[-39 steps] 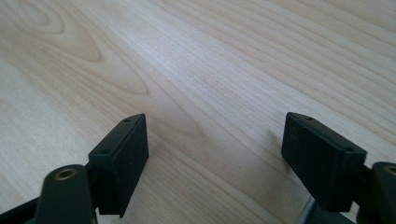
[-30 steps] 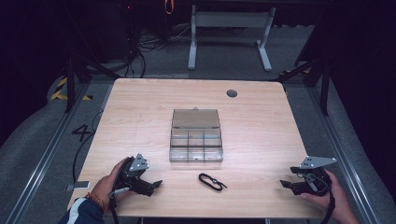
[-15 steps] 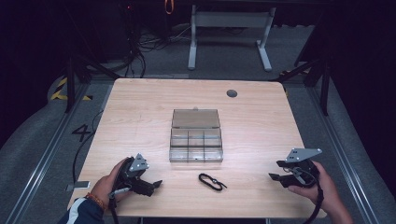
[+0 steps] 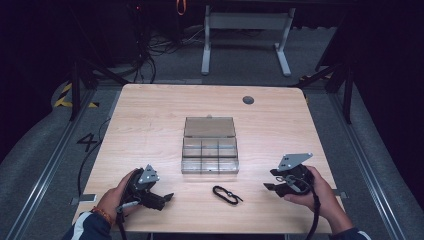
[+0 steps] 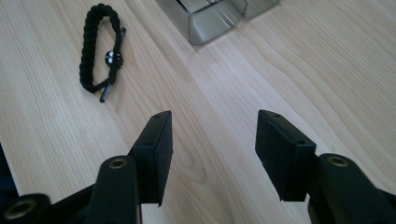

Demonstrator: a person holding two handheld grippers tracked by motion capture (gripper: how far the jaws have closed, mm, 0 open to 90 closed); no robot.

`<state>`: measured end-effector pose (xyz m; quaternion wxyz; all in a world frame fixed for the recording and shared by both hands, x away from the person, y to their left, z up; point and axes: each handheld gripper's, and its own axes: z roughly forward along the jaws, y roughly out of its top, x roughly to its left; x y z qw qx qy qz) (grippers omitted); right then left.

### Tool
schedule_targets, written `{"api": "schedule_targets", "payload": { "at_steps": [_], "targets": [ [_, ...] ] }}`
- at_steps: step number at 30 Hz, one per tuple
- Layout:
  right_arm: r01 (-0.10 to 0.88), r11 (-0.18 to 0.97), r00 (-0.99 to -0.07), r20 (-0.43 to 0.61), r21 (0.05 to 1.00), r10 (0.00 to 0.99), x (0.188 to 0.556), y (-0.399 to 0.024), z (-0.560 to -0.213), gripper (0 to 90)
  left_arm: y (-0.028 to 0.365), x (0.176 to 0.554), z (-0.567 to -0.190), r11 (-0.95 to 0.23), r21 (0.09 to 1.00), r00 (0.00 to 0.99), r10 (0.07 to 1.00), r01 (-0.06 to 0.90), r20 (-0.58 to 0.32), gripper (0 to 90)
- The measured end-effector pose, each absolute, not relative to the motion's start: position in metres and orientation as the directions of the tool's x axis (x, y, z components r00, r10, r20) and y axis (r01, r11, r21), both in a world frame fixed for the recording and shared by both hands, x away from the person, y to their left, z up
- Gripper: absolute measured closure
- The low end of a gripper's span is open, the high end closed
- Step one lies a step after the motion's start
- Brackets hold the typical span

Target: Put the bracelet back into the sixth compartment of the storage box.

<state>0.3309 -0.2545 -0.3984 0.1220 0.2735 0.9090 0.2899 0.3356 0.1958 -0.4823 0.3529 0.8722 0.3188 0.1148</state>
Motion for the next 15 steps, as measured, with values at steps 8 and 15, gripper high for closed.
{"api": "schedule_targets", "payload": {
  "at_steps": [8,15],
  "targets": [
    [0.389,0.707,-0.863,-0.036,0.590,0.504,0.335,-0.214,-0.404,47.9,0.196,0.336,-0.482,-0.548,0.689,0.770,0.637,0.475,-0.025,0.1],
    [0.344,0.740,-0.902,-0.016,0.578,0.431,0.337,-0.179,-0.413,49.1,0.196,0.336,-0.482,-0.548,0.689,0.771,0.637,0.475,-0.024,0.1]
  ]
}}
